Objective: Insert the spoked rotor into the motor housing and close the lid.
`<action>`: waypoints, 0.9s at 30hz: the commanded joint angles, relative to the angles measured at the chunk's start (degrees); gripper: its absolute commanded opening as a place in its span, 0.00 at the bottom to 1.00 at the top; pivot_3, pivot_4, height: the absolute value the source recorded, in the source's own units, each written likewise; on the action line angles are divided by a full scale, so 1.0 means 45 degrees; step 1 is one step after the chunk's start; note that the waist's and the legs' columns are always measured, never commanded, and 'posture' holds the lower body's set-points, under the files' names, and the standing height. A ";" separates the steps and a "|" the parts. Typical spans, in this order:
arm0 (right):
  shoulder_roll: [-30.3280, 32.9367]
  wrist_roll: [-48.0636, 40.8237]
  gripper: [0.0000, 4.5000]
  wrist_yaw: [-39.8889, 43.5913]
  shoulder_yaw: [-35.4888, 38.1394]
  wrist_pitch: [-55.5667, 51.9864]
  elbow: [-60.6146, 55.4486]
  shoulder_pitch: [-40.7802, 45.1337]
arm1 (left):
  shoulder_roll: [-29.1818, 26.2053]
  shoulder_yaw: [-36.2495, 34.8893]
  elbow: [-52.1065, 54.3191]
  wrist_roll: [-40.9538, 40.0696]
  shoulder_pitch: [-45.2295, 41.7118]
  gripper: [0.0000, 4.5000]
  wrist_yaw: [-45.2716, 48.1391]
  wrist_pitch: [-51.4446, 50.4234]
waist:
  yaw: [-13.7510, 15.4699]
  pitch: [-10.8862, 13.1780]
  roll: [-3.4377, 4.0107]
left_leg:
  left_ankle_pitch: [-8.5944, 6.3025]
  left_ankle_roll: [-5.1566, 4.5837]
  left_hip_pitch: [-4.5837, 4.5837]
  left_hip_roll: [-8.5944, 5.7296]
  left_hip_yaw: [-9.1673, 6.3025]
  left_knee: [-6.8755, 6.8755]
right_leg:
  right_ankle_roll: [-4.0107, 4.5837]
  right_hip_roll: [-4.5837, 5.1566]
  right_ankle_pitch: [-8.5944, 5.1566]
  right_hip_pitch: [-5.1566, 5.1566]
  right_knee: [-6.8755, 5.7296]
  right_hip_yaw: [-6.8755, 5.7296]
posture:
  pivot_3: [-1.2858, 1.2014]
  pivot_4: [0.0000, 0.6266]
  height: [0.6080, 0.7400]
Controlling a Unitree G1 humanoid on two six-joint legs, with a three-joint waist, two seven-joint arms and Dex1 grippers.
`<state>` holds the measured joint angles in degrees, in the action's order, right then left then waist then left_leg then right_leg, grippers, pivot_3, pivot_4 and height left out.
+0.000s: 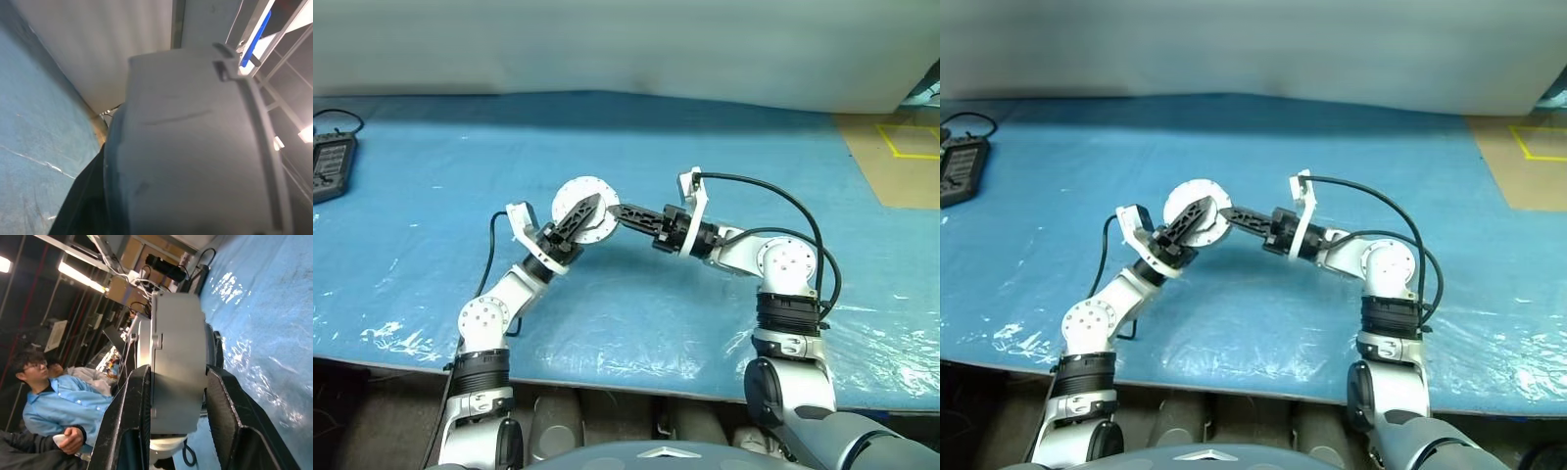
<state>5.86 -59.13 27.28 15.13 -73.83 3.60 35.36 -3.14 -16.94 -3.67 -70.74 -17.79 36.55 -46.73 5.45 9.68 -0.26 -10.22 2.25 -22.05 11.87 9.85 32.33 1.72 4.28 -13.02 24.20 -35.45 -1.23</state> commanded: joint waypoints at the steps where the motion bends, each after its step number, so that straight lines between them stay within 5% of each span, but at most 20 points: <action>1: -0.0068 -0.0256 0.28 0.0020 0.0172 0.0537 -0.0124 0.0375 | 0.0000 -0.0162 0.0264 -0.0165 -0.0045 0.56 0.0076 0.0145 | 0.0006 0.0000 0.0000 | 0.0000 0.0000 -0.0002 0.0000 0.0000 0.0000 | 0.0000 0.0000 0.0000 0.0000 0.0000 -0.0001 | 0.52 0.24 1.00; 5: -0.0060 0.0143 0.28 0.0012 0.0162 0.1122 0.0278 0.0449 | 0.0128 -0.0299 0.0030 0.0054 -0.0209 0.56 -0.0369 0.0411 | 0.0006 0.0000 0.0000 | 0.0000 -0.0001 -0.0003 -0.0001 -0.0001 0.0001 | 0.0000 0.0000 0.0000 -0.0001 0.0000 -0.0001 | 0.52 0.24 1.00; 15: -0.0191 0.2906 0.99 -0.1507 0.0582 0.5876 0.2440 0.1366 | 0.0434 -0.0899 -0.0573 0.0439 -0.0497 0.56 -0.1124 0.1414 | -0.0031 0.0000 -0.0001 | 0.0001 -0.0001 -0.0003 0.0001 -0.0002 0.0025 | 0.0000 0.0000 0.0000 -0.0004 -0.0013 0.0000 | 0.52 0.24 1.00; 21: 0.0809 0.5178 0.99 0.0128 -0.1518 0.7547 0.2291 0.0701 | -0.0112 -0.2999 -0.3890 0.2457 -0.2724 0.56 -0.3529 0.5879 | -0.0064 0.0009 -0.0017 | 0.0001 -0.0002 -0.0008 0.0001 -0.0020 0.0050 | -0.0006 -0.0005 0.0004 -0.0016 -0.0019 -0.0002 | 0.52 0.24 1.00; 27: 0.1495 0.7116 0.99 0.1567 -0.3357 0.9543 0.1881 -0.0333 | -0.1476 -0.3823 -0.7316 0.3806 -0.4360 0.56 -0.4106 0.7505 | -0.0122 0.0018 -0.0037 | 0.0001 -0.0003 -0.0036 -0.0017 -0.0068 0.0050 | -0.0030 -0.0009 0.0018 -0.0020 -0.0002 -0.0018 | 0.52 0.24 1.00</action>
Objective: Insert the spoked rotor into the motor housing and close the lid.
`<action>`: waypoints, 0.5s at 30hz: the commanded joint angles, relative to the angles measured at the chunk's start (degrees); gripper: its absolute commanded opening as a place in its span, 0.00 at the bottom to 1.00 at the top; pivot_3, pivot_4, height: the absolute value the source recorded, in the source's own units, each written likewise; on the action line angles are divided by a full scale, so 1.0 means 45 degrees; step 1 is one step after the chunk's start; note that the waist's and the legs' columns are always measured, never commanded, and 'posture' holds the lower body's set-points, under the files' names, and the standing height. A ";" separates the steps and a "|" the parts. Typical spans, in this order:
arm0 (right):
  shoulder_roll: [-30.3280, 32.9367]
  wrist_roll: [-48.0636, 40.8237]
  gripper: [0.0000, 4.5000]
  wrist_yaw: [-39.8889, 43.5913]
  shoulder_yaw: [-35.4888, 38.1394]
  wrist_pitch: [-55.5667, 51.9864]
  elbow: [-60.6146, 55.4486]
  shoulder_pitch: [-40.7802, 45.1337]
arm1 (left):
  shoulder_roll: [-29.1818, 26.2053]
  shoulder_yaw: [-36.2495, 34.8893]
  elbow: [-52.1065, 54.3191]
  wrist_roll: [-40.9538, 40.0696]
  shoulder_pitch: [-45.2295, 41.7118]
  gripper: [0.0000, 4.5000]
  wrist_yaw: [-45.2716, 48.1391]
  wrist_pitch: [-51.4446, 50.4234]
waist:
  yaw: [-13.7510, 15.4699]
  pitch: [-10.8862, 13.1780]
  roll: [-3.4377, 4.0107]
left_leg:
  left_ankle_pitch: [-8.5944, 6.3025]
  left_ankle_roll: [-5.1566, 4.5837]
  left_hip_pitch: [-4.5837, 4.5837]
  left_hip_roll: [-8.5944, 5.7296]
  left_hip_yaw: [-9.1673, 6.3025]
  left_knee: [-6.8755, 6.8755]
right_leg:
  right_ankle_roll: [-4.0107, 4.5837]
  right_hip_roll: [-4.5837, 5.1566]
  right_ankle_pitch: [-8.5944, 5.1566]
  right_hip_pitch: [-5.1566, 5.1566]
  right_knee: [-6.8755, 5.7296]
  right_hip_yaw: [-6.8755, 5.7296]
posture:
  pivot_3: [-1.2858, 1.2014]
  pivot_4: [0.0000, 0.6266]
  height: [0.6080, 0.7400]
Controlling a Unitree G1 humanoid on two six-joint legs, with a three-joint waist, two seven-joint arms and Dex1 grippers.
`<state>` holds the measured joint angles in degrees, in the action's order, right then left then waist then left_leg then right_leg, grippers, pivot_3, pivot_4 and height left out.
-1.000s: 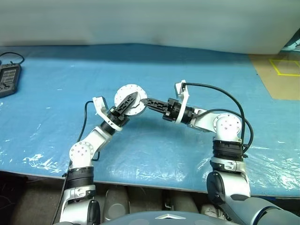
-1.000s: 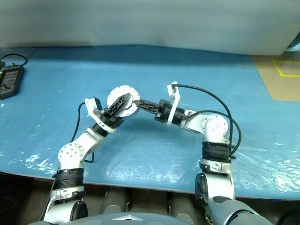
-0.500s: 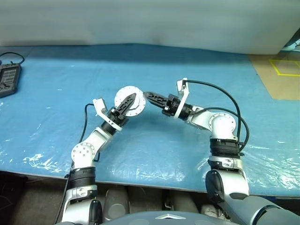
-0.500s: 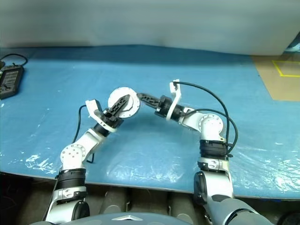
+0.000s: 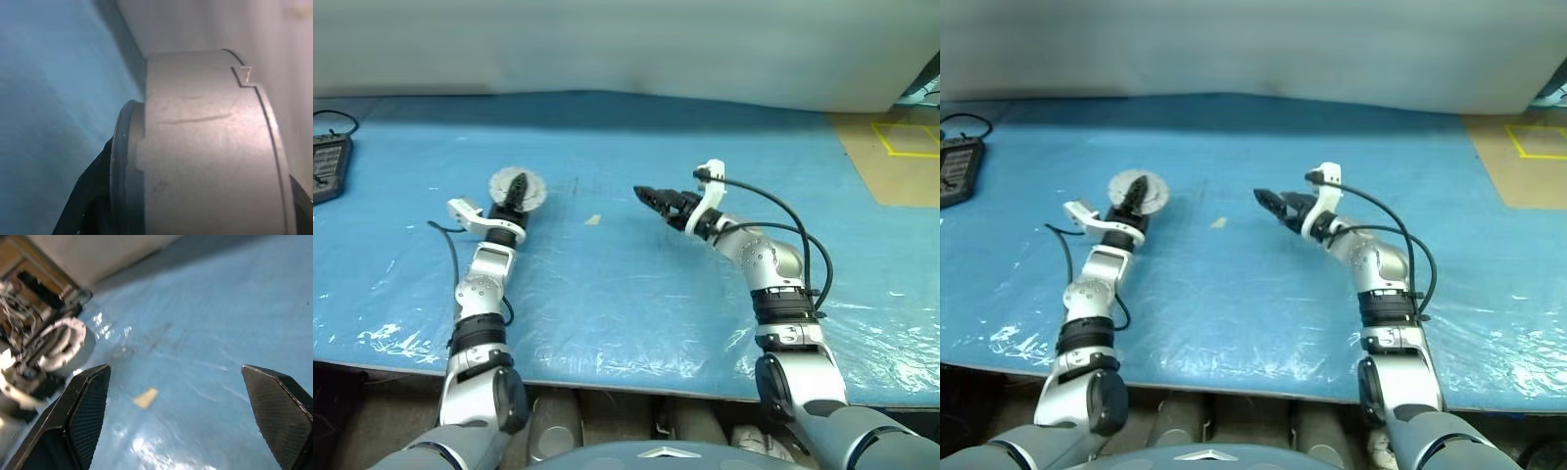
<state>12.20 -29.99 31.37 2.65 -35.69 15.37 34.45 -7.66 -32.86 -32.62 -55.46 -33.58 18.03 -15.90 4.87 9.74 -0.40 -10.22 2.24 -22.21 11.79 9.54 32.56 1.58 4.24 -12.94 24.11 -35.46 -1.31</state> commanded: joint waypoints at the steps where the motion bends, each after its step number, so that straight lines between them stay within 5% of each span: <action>1: 0.0111 0.0776 0.99 0.0802 -0.0690 0.1251 -0.0712 -0.0193 | -0.0651 -0.0311 -0.1389 0.0595 -0.1084 0.56 0.0060 0.0739 | 0.0021 0.0009 -0.0014 | 0.0000 0.0000 -0.0008 0.0000 -0.0006 0.0001 | -0.0001 0.0000 0.0001 0.0002 0.0002 -0.0004 | 0.52 0.24 1.00; 9: -0.0091 0.1412 0.99 0.0991 -0.0890 0.1838 -0.0480 -0.0176 | -0.1862 -0.1136 -0.5887 0.1308 -0.3250 0.56 -0.0133 0.1646 | 0.0141 0.0031 -0.0052 | 0.0000 -0.0001 -0.0038 -0.0002 -0.0061 0.0105 | -0.0013 0.0009 0.0010 -0.0016 -0.0049 -0.0019 | 0.52 0.24 1.00; 15: -0.0099 0.1573 1.00 0.1164 -0.0833 0.1823 -0.0428 -0.0246 | -0.2364 -0.1105 -0.6223 0.2263 -0.3098 0.97 -0.0279 0.2809 | 0.0070 0.0030 -0.0051 | 0.0000 -0.0001 0.0019 0.0007 -0.0054 0.0112 | -0.0002 0.0008 0.0011 -0.0042 -0.0064 -0.0009 | 0.52 0.24 1.00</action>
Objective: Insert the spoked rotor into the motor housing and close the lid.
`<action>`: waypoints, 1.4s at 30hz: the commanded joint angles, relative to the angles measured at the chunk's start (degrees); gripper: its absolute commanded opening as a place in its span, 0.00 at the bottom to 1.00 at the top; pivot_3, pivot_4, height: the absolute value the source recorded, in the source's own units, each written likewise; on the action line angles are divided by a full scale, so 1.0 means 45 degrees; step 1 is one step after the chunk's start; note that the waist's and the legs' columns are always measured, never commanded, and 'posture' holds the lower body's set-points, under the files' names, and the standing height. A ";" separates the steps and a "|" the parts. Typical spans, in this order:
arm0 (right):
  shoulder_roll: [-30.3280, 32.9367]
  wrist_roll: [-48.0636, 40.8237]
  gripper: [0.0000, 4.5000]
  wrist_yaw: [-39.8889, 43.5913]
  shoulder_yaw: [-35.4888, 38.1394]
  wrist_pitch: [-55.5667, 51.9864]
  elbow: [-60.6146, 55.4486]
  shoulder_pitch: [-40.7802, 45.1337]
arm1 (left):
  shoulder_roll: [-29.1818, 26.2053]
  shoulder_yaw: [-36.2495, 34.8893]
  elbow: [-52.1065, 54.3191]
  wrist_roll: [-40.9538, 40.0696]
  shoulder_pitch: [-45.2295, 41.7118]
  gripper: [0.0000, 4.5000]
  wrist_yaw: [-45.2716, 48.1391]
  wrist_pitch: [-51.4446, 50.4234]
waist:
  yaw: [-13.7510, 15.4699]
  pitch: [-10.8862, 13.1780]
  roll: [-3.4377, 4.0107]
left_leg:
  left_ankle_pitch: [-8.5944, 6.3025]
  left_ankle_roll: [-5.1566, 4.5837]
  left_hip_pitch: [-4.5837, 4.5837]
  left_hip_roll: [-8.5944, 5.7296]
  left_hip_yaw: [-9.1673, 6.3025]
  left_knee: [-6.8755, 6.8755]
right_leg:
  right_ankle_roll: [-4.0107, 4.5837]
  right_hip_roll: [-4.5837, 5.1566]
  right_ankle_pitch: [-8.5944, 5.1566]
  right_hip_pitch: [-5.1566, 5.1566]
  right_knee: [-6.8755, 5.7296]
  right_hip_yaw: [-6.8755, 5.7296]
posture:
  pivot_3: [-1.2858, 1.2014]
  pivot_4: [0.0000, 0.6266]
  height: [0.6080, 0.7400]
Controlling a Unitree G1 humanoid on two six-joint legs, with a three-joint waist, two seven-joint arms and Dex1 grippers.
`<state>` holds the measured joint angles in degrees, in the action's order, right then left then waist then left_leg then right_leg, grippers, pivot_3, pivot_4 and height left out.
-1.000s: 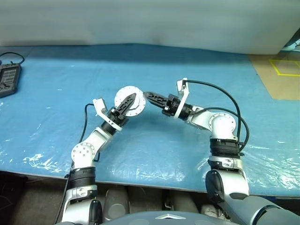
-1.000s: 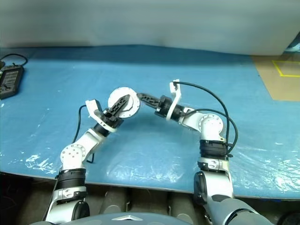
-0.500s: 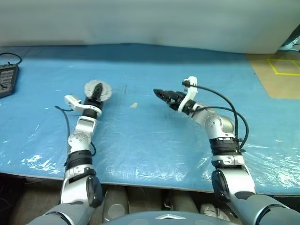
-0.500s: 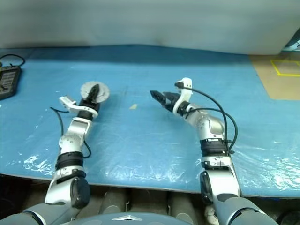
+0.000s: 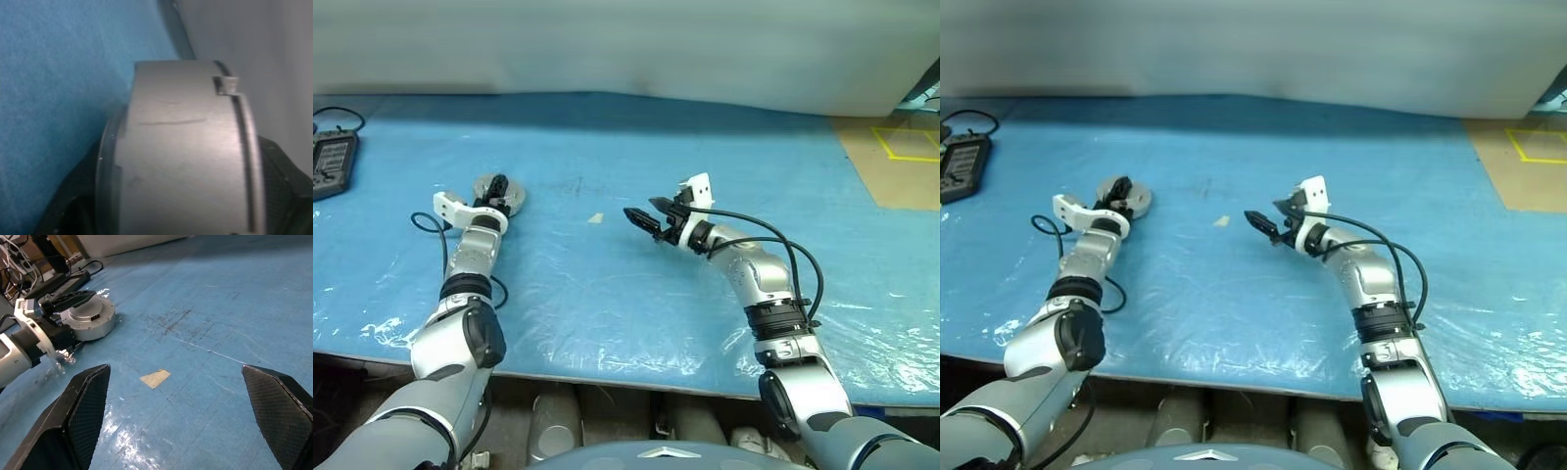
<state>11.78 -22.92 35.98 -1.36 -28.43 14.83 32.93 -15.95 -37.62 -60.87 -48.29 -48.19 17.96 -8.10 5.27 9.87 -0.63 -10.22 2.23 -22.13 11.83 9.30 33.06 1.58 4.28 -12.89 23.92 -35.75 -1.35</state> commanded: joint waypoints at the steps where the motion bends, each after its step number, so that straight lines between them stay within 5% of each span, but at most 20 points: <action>1: -0.0010 0.0024 1.00 0.0154 0.0074 0.0185 -0.0318 0.0079 | -0.0637 -0.0047 0.0162 0.0913 0.0346 0.99 -0.0386 0.1467 | -0.0041 0.0000 0.0000 | 0.0000 0.0000 0.0004 0.0000 0.0002 0.0000 | 0.0001 0.0000 0.0001 -0.0005 0.0002 0.0000 | 0.52 0.24 1.00; 10: -0.0203 0.0658 1.00 -0.0390 0.0245 0.1004 0.0498 0.0496 | -0.0981 0.0550 0.2867 0.2543 0.2507 0.99 -0.0480 0.3125 | -0.0206 -0.0001 0.0000 | -0.0001 0.0000 -0.0002 0.0001 -0.0001 -0.0013 | 0.0005 0.0004 -0.0001 -0.0007 0.0008 -0.0009 | 0.52 0.24 1.00; 13: -0.0399 0.1459 1.00 -0.0911 0.0231 0.2927 0.0948 0.0529 | -0.0366 0.1420 0.5144 0.2347 0.3297 0.99 0.1408 0.2808 | -0.0115 0.0000 -0.0001 | 0.0000 -0.0001 -0.0010 0.0004 0.0000 -0.0007 | 0.0056 0.0007 -0.0031 -0.0007 0.0005 -0.0009 | 0.52 0.24 1.00; 21: 0.0326 0.2589 1.00 -0.0816 0.0591 0.6711 0.2686 0.0472 | -0.0374 0.7302 1.1345 0.3837 0.6180 0.99 0.6835 0.0629 | 0.0028 -0.0003 0.0006 | -0.0001 -0.0006 0.0003 0.0004 0.0036 -0.0009 | 0.0067 0.0032 -0.0035 -0.0005 0.0008 0.0004 | 0.52 0.24 1.00; 28: 0.1850 0.2002 1.00 0.1938 0.0855 0.7840 0.2972 0.0108 | -0.0553 0.8589 1.0139 0.5348 0.5541 0.99 0.8086 0.1570 | -0.0270 -0.0002 0.0007 | -0.0002 -0.0011 0.0017 0.0022 0.0045 -0.0009 | 0.0088 0.0001 -0.0037 0.0005 -0.0004 0.0009 | 0.52 0.24 1.00; 33: 0.2981 0.0966 1.00 0.4588 0.0874 0.6558 0.2176 -0.0326 | -0.0558 0.8675 0.8424 0.6283 0.4642 0.99 0.8459 0.2795 | -0.0301 -0.0003 0.0009 | 0.0013 -0.0052 0.0023 0.0020 0.0058 -0.0003 | 0.0095 0.0002 -0.0032 0.0005 0.0002 0.0020 | 0.52 0.24 1.00; 42: 0.3137 0.1519 1.00 0.4313 0.0669 0.6572 0.2121 -0.0441 | -0.0294 0.8463 0.7019 0.7062 0.4166 0.99 0.8039 0.4316 | -0.0264 -0.0004 0.0010 | -0.0004 -0.0107 0.0021 0.0024 0.0066 -0.0002 | 0.0105 0.0005 -0.0030 0.0009 0.0001 0.0015 | 0.52 0.24 1.00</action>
<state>26.09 -15.82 55.21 1.52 0.80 26.18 30.64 -17.36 1.61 -29.80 -16.93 -28.31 54.69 9.36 4.08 9.86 -0.59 -10.23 1.74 -22.04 11.93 9.60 33.05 2.05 4.31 -13.02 23.96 -35.74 -1.28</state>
